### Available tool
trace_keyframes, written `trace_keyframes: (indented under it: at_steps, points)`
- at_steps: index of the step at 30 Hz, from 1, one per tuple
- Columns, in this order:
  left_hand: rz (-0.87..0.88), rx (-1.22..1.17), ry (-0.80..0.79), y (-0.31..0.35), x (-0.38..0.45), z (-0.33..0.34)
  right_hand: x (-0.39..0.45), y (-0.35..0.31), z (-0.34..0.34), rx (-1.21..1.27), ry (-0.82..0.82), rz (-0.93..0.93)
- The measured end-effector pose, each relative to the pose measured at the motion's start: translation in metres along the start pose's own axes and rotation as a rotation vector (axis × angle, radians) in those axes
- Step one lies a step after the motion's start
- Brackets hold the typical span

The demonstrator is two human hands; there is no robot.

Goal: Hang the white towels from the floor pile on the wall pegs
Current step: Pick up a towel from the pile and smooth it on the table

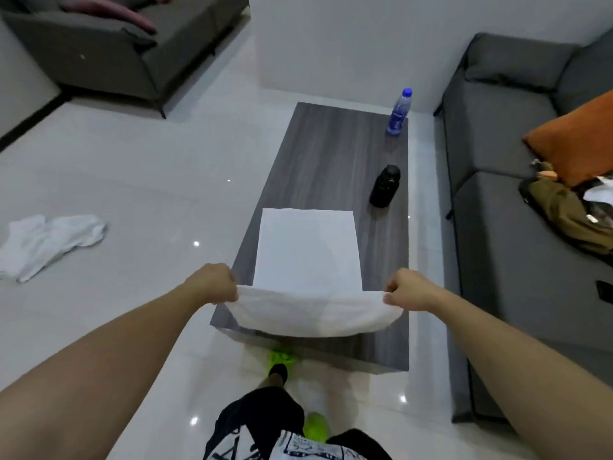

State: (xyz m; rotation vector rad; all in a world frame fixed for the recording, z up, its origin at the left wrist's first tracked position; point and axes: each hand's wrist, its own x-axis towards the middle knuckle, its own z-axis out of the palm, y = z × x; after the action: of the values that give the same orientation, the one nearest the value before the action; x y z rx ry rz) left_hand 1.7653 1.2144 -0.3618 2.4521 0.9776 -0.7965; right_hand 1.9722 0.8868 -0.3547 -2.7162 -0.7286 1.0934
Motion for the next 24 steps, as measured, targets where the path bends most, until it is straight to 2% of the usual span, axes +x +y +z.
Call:
trace_keyframes:
  at_steps: [4,9,16,20,22,24]
  points:
    - [0.008,-0.010,0.038,-0.007,0.022,0.009,0.020,0.002,0.013,0.061,0.066,0.044]
    - [0.013,-0.103,0.123,-0.003,0.073,-0.012,0.073,-0.009,-0.014,0.114,0.204,0.101]
    - [0.017,-0.139,0.163,0.018,0.198,-0.060,0.196,-0.029,-0.063,0.152,0.295,0.195]
    - [-0.026,-0.178,0.228,0.032,0.269,-0.071,0.265,-0.039,-0.082,0.218,0.457,0.243]
    - [-0.036,-0.173,0.221,0.034,0.291,-0.065,0.286,-0.041,-0.079,0.273,0.506,0.268]
    - [-0.021,-0.150,0.136,0.033,0.303,-0.048,0.295,-0.041,-0.061,0.310,0.460,0.285]
